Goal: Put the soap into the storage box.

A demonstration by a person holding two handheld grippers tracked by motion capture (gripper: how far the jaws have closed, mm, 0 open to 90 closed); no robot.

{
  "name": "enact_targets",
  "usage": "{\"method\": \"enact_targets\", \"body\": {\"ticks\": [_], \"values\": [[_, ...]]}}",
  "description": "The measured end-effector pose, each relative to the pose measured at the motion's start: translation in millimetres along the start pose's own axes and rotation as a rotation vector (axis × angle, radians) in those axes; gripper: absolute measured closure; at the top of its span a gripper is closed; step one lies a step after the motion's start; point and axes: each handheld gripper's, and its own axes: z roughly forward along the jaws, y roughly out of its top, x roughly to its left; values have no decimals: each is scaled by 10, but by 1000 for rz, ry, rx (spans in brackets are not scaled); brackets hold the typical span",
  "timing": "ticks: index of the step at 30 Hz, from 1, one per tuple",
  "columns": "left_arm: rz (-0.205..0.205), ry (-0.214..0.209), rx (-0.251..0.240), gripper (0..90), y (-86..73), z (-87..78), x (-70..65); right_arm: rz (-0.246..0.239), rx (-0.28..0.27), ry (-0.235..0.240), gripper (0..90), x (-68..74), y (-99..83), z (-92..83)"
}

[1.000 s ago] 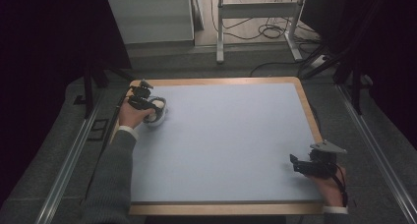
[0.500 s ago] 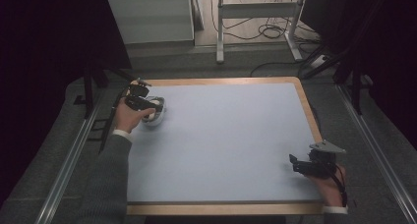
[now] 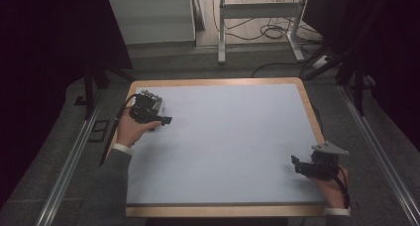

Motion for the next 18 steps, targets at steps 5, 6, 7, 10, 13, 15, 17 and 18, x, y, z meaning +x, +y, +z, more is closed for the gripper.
{"method": "enact_targets", "body": {"ticks": [5,6,7,10,13,15,17,18], "values": [[31,-40,-25,287,-172,-2,-160,0,-4,0,70,1,3,-8],[38,-49,-29,285,-209,4,-181,-1,-4,1,70,1,3,-10],[37,-56,-35,284,-247,13,-205,-2,-5,0,70,0,4,-13],[49,-65,-45,278,-367,38,-259,-3,-8,-4,70,-1,6,-18],[53,-77,-43,275,-491,80,-290,-5,-6,-1,70,3,6,-16],[53,-70,-40,268,-565,96,-301,-3,-6,0,70,4,5,-13],[49,-67,-40,266,-599,100,-307,-3,-5,0,70,4,5,-11],[44,-68,-44,263,-667,98,-315,-4,-6,0,70,4,5,-11]]}}
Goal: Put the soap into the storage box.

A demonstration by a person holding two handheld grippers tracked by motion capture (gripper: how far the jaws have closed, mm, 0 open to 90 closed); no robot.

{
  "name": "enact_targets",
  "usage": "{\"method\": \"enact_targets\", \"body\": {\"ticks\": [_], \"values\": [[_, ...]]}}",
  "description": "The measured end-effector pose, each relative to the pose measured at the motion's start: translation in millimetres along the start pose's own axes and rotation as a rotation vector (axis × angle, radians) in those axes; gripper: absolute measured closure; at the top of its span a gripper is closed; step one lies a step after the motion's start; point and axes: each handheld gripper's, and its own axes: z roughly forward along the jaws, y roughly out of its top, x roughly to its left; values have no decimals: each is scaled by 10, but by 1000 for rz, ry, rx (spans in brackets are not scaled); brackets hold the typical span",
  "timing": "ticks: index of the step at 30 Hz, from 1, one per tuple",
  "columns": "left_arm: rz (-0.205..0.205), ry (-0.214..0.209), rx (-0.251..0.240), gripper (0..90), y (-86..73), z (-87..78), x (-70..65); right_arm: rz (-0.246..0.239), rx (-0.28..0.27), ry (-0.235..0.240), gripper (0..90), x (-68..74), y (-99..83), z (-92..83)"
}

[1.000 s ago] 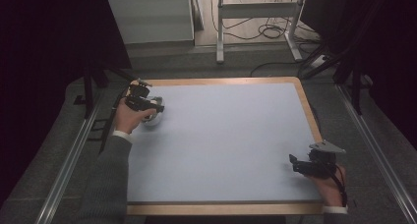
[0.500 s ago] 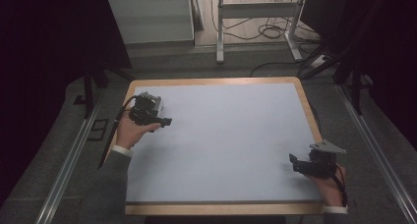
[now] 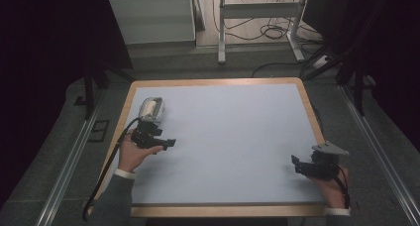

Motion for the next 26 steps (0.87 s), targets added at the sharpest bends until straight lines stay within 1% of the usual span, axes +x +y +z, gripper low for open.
{"method": "enact_targets", "body": {"ticks": [1,2,5,6,7,8,9,10,14,19,24,26], "values": [[0,0,0,262,0,0,0,0,0,0,70,0,0,0],[-8,-6,-9,260,-66,-14,-16,-1,-1,-1,70,2,2,-2],[-16,0,-22,254,-131,-27,-35,-2,-1,-1,70,6,3,-3],[-24,-10,-26,251,-203,-31,-55,-2,-1,-1,70,8,4,-4],[-27,-25,-25,246,-240,-29,-65,-3,-2,-1,70,10,5,-5],[-27,-25,-25,244,-240,-29,-65,-3,-3,-1,70,11,5,-6],[-36,-26,-33,244,-302,-29,-78,-3,-4,-1,70,12,6,-7],[-35,-24,-31,244,-326,-27,-79,-3,-5,-1,70,12,7,-8],[-38,-16,-22,244,-360,-21,-71,-1,-6,-2,70,13,10,-8],[-47,-17,-40,246,-360,-6,-36,-3,-18,2,70,23,26,-24],[-39,-24,-24,243,-358,19,-24,-6,-22,4,70,41,34,-20],[-39,-22,-29,243,-357,15,-18,-9,-24,17,70,79,48,-14]]}}
